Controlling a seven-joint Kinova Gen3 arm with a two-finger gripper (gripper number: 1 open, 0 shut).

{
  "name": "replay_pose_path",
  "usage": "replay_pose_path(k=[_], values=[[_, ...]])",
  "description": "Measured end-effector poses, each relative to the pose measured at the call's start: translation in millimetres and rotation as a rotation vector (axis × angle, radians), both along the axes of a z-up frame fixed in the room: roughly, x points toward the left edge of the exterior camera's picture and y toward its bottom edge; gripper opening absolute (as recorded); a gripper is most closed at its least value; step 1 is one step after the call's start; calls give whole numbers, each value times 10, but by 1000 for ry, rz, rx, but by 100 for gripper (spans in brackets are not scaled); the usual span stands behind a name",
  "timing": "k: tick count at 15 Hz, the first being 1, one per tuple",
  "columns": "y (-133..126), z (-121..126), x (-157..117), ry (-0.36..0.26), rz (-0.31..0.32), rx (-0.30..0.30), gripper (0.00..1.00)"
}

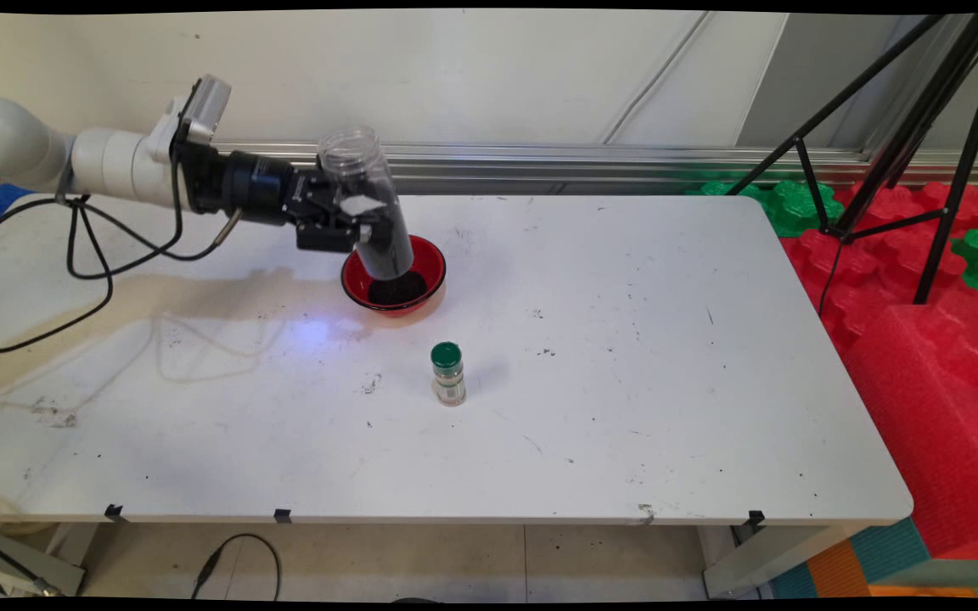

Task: Pour the black seasoning powder in the red bowl

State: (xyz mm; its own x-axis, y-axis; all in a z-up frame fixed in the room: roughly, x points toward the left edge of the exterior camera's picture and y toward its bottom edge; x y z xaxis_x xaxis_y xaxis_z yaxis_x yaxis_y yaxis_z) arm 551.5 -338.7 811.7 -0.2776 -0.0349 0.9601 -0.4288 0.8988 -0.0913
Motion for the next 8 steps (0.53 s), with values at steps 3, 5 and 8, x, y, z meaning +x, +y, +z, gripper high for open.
replay_pose_path(k=[3,5,8], values=[[-144,83,22,-1,44,-21,0],[-247,129,44,-5,74,-37,0],[-395,179,90,-15,115,-61,0]])
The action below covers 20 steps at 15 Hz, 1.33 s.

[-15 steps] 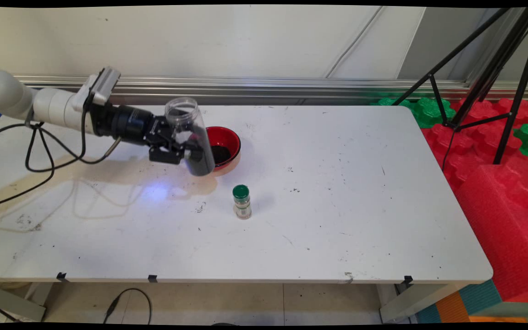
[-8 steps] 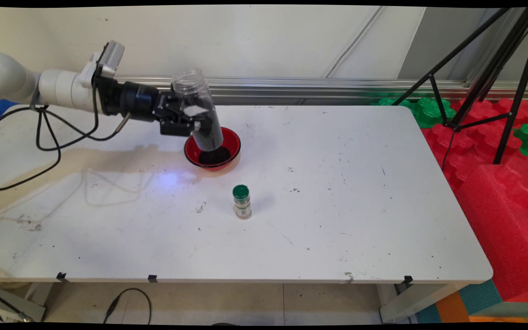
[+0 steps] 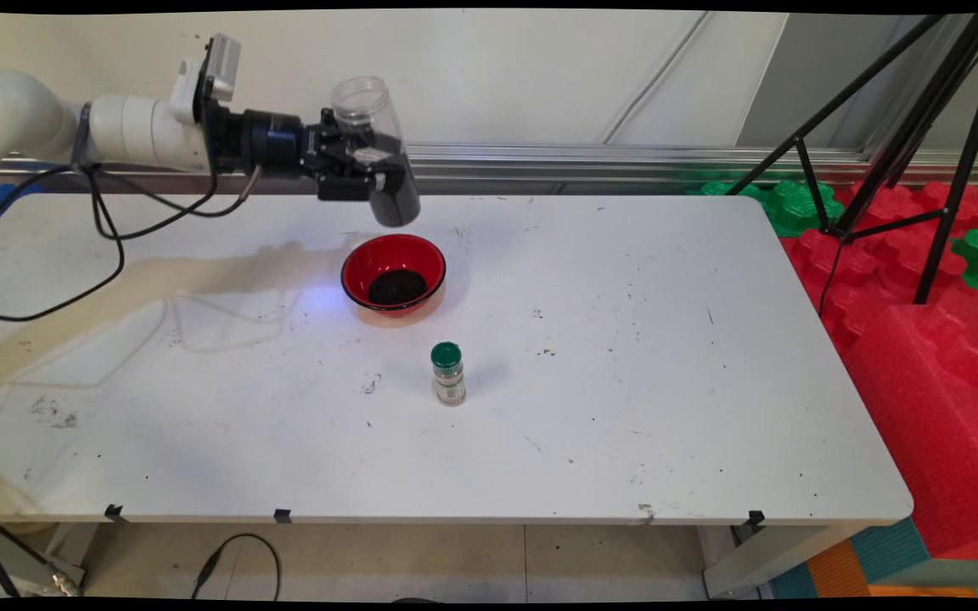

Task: Pour the black seasoning powder in the red bowl

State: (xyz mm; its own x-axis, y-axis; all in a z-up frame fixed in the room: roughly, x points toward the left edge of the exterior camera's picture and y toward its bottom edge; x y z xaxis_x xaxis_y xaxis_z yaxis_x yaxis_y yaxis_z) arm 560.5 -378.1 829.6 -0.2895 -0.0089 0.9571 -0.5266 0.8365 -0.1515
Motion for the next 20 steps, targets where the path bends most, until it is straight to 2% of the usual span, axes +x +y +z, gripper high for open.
replay_pose_path(k=[9,13,20], values=[[-439,76,194,-70,113,-89,0],[-542,56,260,-122,124,-132,0],[-667,-87,339,-267,109,-224,0]])
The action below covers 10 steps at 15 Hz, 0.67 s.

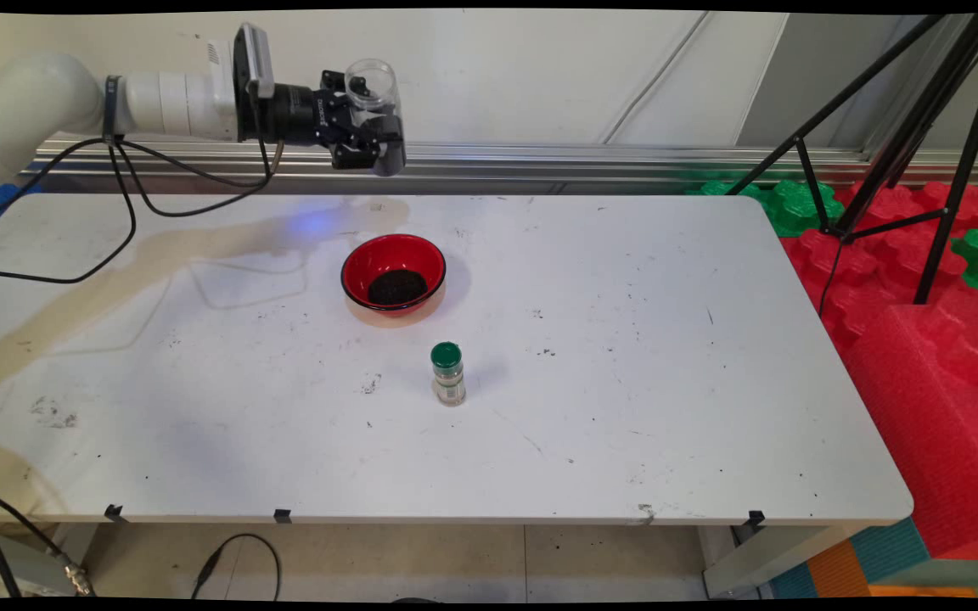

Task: Pour the black seasoning powder in the red bowl

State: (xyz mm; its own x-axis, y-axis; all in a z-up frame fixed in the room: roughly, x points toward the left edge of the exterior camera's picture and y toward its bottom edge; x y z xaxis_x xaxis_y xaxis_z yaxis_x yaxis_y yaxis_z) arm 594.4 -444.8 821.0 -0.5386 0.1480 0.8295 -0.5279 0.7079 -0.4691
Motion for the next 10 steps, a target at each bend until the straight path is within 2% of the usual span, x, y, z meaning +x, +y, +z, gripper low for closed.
replay_pose_path(k=[10], values=[[-60,-300,35,-251,-39,-131,0]])
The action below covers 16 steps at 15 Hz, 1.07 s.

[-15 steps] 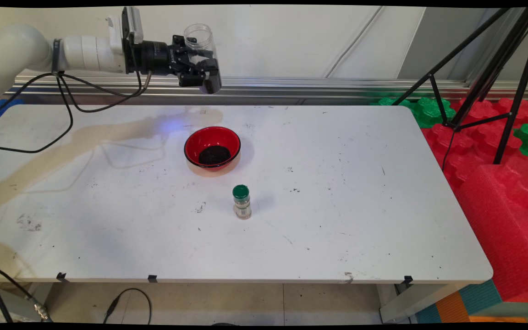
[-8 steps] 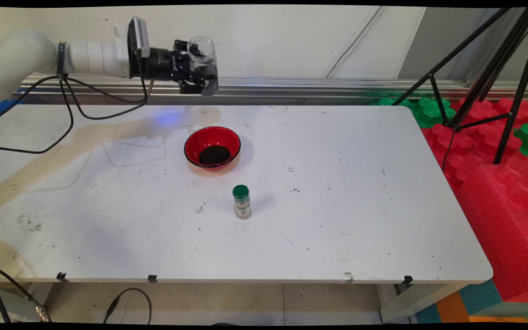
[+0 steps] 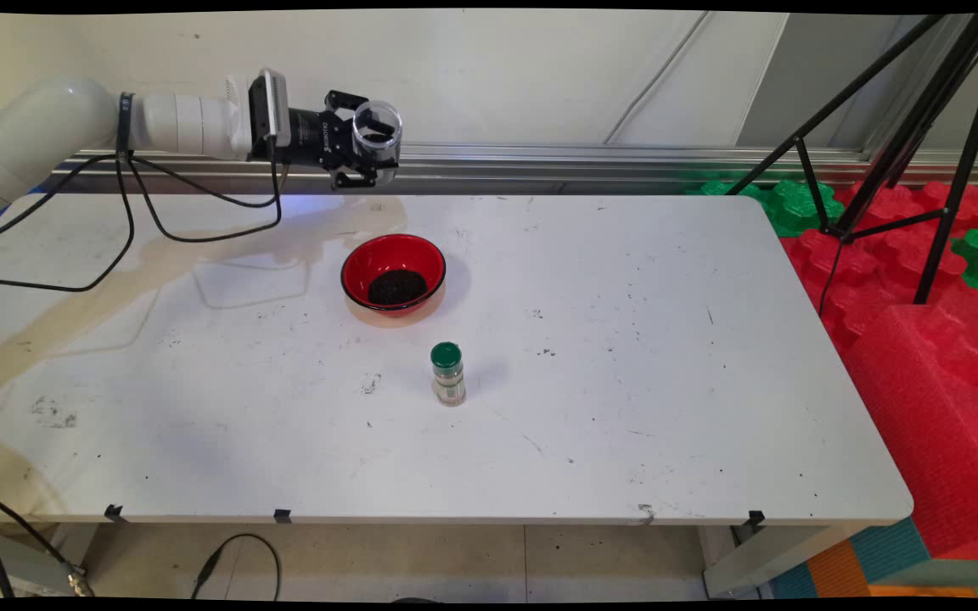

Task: Pour the black seasoning powder in the red bowl

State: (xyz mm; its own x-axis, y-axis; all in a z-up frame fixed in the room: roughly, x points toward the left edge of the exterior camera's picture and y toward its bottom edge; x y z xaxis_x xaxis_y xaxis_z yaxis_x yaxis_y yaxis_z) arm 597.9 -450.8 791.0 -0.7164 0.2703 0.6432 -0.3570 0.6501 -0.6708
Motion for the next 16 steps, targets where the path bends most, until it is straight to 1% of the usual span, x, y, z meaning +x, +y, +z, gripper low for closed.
replay_pose_path(k=[3,5,8,13,16], values=[[10,-63,6,-54,-15,-26,0],[21,-117,-1,-107,-34,-47,0],[36,-166,-10,-165,-56,-75,0],[70,-247,-28,-292,-109,-145,0],[92,-275,-42,-345,-138,-178,0]])
